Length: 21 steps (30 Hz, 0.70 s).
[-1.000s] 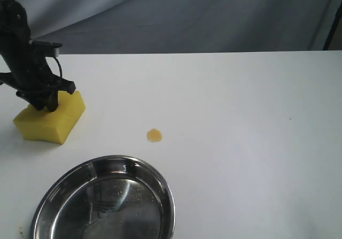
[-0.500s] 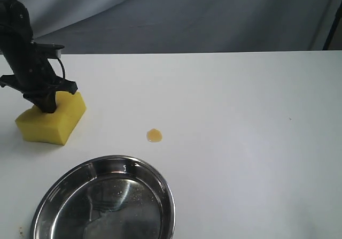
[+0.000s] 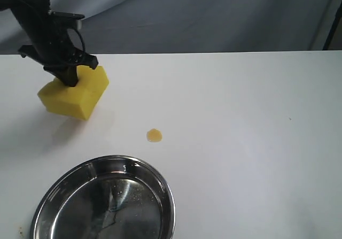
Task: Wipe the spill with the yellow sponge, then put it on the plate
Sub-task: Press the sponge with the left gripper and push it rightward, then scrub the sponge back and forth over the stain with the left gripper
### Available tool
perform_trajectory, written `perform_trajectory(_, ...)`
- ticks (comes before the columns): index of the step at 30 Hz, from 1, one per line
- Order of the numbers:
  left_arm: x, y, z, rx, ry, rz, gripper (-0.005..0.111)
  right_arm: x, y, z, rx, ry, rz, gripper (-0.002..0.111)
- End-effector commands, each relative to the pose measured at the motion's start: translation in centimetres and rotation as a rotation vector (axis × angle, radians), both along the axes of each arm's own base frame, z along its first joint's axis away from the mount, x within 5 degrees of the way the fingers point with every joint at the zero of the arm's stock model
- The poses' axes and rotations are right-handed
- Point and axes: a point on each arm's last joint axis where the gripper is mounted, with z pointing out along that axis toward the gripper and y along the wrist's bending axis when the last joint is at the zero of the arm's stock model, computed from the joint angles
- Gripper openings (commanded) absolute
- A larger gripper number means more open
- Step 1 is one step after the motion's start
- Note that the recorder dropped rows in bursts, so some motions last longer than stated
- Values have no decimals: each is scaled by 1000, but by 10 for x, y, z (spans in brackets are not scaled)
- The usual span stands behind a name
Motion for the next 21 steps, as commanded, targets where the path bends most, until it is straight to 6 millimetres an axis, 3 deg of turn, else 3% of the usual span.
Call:
perform_trajectory(1, -14, -46, 19, -25, -37, -81, 0, 0, 0, -1, 2, -2, -9, 0)
perform_trajectory(7, -39, -112, 16, -28, -29, -224, 0, 0, 0, -1, 0, -2, -9, 0)
perform_trajectory(12, -56, -150, -2, -16, 11, -294, 0, 0, 0, -1, 0, -2, -9, 0)
perform_trajectory(16, -57, -162, -28, -7, 50, -314, 0, 0, 0, -1, 0, -2, -9, 0)
perform_trajectory(21, -49, -156, -62, 104, 78, -340, 0, 0, 0, -1, 0, -2, -9, 0)
